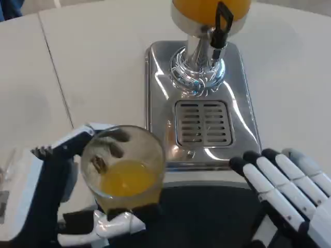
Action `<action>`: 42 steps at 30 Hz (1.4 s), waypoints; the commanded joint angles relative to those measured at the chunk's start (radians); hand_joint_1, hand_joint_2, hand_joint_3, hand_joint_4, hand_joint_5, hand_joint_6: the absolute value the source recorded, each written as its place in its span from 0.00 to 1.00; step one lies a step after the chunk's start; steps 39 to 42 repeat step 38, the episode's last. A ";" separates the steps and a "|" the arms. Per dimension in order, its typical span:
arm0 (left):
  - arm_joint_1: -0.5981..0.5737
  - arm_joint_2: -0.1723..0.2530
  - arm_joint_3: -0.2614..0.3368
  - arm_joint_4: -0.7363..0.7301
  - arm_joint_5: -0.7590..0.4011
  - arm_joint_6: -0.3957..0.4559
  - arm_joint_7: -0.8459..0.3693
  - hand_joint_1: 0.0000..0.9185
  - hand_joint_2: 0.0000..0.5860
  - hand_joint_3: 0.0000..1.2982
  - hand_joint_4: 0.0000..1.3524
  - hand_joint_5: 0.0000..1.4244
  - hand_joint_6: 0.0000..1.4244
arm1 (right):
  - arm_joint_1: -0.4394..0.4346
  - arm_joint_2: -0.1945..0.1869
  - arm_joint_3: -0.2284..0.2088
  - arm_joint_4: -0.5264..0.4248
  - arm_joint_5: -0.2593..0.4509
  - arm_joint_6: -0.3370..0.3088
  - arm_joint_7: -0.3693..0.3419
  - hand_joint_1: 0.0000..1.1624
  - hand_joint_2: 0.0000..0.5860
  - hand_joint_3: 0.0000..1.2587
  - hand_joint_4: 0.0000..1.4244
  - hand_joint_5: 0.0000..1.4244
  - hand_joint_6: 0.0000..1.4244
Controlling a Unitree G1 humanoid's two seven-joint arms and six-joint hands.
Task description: Grasp the cup under the faucet to collect the drink, then remove the cup.
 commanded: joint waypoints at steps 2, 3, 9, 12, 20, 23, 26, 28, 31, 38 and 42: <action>0.012 -0.024 0.001 -0.038 0.015 -0.068 -0.003 0.83 0.00 0.85 0.75 0.94 1.00 | 0.055 0.048 -0.004 0.013 -0.030 -0.064 -0.044 0.12 1.00 0.00 0.00 0.00 0.00; 0.013 -0.022 0.001 -0.040 0.016 -0.074 -0.006 0.83 0.00 0.85 0.75 0.94 1.00 | 0.060 0.054 -0.002 0.013 -0.033 -0.070 -0.045 0.12 1.00 0.00 0.00 0.00 0.00; 0.022 -0.016 0.005 -0.026 0.014 -0.106 -0.023 0.83 0.00 0.85 0.75 0.94 1.00 | 0.055 0.087 0.035 -0.001 -0.053 -0.071 -0.025 0.11 1.00 0.00 0.00 0.00 0.00; 0.019 -0.023 0.004 -0.015 0.004 -0.101 -0.034 0.83 0.00 0.85 0.75 0.94 1.00 | 0.039 0.100 0.072 -0.012 -0.076 -0.056 -0.009 0.11 1.00 0.00 0.00 0.00 0.00; 0.005 -0.039 -0.011 -0.008 0.005 -0.097 -0.047 0.83 0.00 0.85 0.75 0.94 1.00 | 0.035 0.120 0.100 -0.019 -0.088 -0.041 -0.010 0.10 1.00 0.00 0.00 0.00 0.00; 0.001 -0.047 -0.017 -0.011 0.008 -0.095 -0.053 0.83 0.00 0.85 0.75 0.94 1.00 | 0.034 0.129 0.110 -0.020 -0.093 -0.034 -0.012 0.10 1.00 0.00 0.00 0.00 0.00; -0.002 -0.054 -0.017 -0.015 0.015 -0.094 -0.057 0.83 0.00 0.85 0.75 0.94 1.00 | 0.031 0.134 0.119 -0.021 -0.098 -0.030 -0.012 0.10 1.00 0.00 0.00 0.00 0.00; -0.005 -0.057 -0.012 -0.014 0.018 -0.087 -0.057 0.83 0.00 0.85 0.75 0.94 1.00 | 0.031 0.137 0.123 -0.023 -0.098 -0.029 -0.010 0.10 1.00 0.00 0.00 0.00 0.00; -0.012 -0.059 -0.003 -0.011 0.013 -0.077 -0.060 0.83 0.00 0.85 0.75 0.94 1.00 | 0.031 0.138 0.126 -0.025 -0.098 -0.026 -0.007 0.10 1.00 0.00 0.00 0.00 0.00; -0.001 -0.071 -0.001 -0.025 0.014 -0.072 -0.066 0.83 0.00 0.85 0.75 0.94 1.00 | 0.033 0.140 0.142 -0.031 -0.100 -0.013 0.000 0.09 1.00 0.00 0.00 0.00 0.00; -0.001 -0.071 -0.001 -0.025 0.014 -0.072 -0.066 0.83 0.00 0.85 0.75 0.94 1.00 | 0.033 0.140 0.142 -0.031 -0.100 -0.013 0.000 0.09 1.00 0.00 0.00 0.00 0.00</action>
